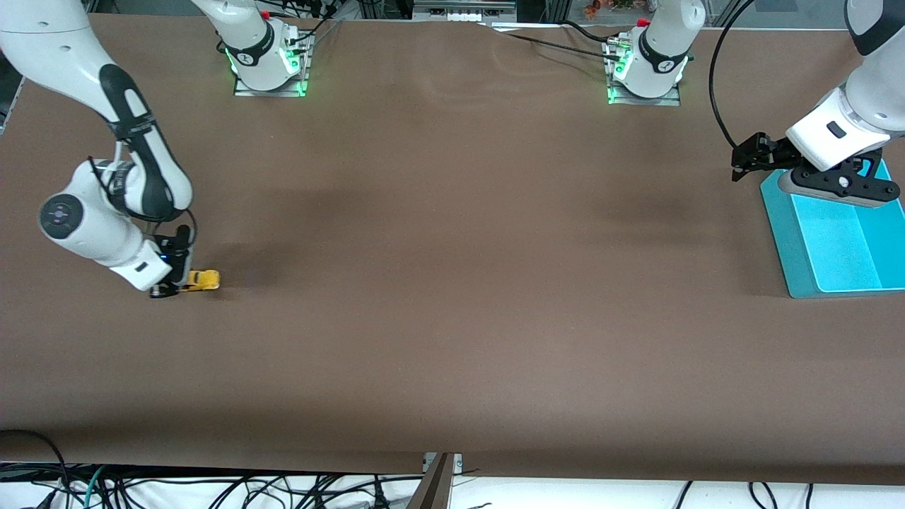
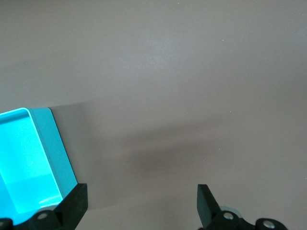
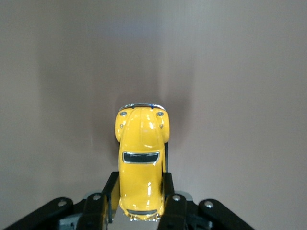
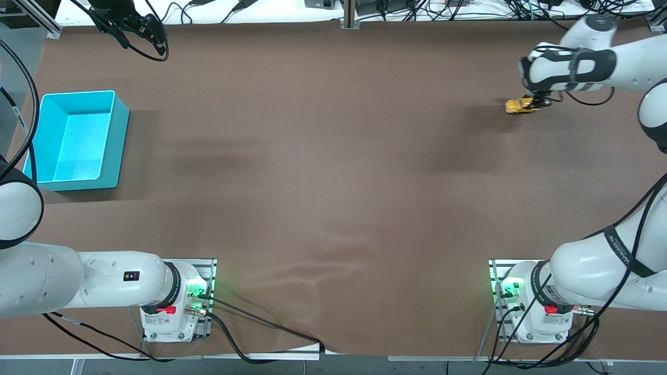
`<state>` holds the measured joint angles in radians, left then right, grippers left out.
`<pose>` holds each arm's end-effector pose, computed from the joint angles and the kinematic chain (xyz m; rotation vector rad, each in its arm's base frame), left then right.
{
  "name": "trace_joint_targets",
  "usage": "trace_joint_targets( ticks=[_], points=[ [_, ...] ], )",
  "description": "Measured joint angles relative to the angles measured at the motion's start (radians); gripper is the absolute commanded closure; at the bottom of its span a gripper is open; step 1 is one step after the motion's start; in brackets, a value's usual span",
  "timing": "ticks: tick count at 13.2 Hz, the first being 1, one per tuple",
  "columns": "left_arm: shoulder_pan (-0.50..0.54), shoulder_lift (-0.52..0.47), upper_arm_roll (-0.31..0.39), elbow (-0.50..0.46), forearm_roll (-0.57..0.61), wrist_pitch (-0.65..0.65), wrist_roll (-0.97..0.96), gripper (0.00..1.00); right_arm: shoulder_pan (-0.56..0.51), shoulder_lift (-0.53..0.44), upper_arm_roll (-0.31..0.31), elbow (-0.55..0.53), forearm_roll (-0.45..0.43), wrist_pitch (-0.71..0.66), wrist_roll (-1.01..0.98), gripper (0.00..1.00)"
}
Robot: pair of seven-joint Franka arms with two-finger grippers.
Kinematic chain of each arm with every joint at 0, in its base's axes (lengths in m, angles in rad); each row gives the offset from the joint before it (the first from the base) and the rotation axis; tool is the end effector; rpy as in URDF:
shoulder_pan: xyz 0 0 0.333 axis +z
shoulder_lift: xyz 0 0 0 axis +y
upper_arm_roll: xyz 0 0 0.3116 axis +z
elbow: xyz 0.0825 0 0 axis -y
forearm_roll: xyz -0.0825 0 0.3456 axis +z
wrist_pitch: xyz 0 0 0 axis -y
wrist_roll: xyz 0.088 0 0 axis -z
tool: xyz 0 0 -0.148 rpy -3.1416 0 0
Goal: Wind and store yellow beetle car
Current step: 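Pull the car backward along the table with the right gripper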
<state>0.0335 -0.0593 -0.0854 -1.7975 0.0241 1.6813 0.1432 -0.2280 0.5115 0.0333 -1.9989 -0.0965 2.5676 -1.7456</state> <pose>0.4973 -0.0234 0.5199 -3.0987 0.3080 0.0909 0.5801 -0.1152 0.1914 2.1118 2.2310 0.0015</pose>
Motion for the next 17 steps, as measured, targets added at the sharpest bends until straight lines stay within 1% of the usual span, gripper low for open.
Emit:
trace_joint_targets(
  ticks=[2,4,7,8,9,10,14,17],
  points=[
    [0.000,0.000,0.000,0.000,0.000,0.000,0.000,0.00,-0.066,0.007,0.001,0.000,0.000,0.040,-0.052,0.83],
    [0.000,0.000,0.000,0.000,0.000,0.000,0.000,0.00,-0.106,0.012,0.004,0.002,0.000,0.063,-0.081,0.83],
    [0.000,0.000,0.000,0.000,0.000,0.000,0.000,0.00,-0.122,0.015,0.006,0.004,0.000,0.070,-0.088,0.82],
    [0.000,0.000,0.000,0.000,0.000,0.000,0.000,0.00,-0.122,0.015,0.006,0.004,0.000,0.070,-0.088,0.78],
    [0.000,0.000,0.000,0.000,0.000,0.000,0.000,0.00,-0.122,0.015,0.006,0.004,0.000,0.070,-0.088,0.54],
    [0.000,0.000,0.000,0.000,0.000,0.000,0.000,0.00,-0.122,0.015,0.007,0.005,0.000,0.070,-0.088,0.01],
    [0.000,0.000,0.000,0.000,0.000,0.000,0.000,0.00,-0.122,0.056,0.010,0.011,0.000,0.075,-0.092,0.00],
    [0.000,0.000,0.000,0.000,0.000,0.000,0.000,0.00,-0.122,0.061,0.017,0.013,0.000,0.074,-0.095,0.00]
  ],
)
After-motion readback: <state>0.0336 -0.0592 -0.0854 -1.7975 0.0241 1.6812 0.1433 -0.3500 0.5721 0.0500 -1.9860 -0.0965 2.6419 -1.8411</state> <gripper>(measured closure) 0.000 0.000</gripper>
